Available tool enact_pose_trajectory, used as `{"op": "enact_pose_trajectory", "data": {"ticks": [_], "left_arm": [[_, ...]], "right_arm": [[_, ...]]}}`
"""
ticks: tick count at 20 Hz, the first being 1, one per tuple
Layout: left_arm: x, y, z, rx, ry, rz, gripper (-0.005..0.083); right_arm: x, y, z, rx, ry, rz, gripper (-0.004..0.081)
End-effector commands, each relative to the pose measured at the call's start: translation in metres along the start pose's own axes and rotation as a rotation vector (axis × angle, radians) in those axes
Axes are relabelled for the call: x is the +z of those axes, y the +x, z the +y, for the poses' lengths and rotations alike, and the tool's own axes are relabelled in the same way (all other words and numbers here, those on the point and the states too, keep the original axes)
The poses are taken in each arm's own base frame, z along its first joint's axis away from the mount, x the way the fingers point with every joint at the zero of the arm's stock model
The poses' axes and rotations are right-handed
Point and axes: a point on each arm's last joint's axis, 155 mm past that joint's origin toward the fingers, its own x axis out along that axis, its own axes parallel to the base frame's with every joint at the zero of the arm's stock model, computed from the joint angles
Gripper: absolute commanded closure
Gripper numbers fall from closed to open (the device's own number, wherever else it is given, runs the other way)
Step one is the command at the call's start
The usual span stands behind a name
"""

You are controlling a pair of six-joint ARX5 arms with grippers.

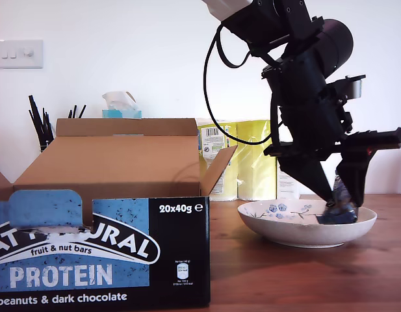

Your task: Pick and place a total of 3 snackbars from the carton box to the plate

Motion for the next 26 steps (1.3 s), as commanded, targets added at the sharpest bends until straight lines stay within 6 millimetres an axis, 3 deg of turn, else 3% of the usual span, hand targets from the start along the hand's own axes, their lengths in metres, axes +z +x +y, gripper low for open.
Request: {"op": "enact_pose_trajectory", "data": {"ticks": [1,8,11,15,18,21,26], "left_arm": [[0.002,0.000,0.007,0.036,0.017,-0.008,0.0412],[0.005,0.000,0.008,0.035,0.015,-0.017,0.0412],[0.011,-0.006,0.000,0.009,0.019,-0.032,0.0484],[0.017,-0.056,-0.016,-0.080,0.019,0.002,0.0794],[0.023,-0.102,-0.022,-0.117,0.019,-0.003,0.0797],[0.029,-0.133,-0.022,-0.117,0.021,-0.029,0.0797],[0.015,-0.152,-0.010,-0.054,0.024,0.018,0.0797]], "right_arm": [[-0.002,0.002,0.001,0.002,-0.001,0.002,0.0783],[-0.002,0.002,0.001,0.001,-0.001,0.001,0.0783],[0.000,0.002,0.000,0.000,-0.001,-0.006,0.0783],[0.004,0.002,0.000,-0.002,-0.027,-0.021,0.0783],[0.008,0.002,0.000,-0.003,-0.031,-0.039,0.0783],[0.009,0.002,-0.001,-0.004,-0.034,-0.043,0.0783],[0.010,0.002,-0.001,-0.004,-0.050,-0.044,0.0783]]}}
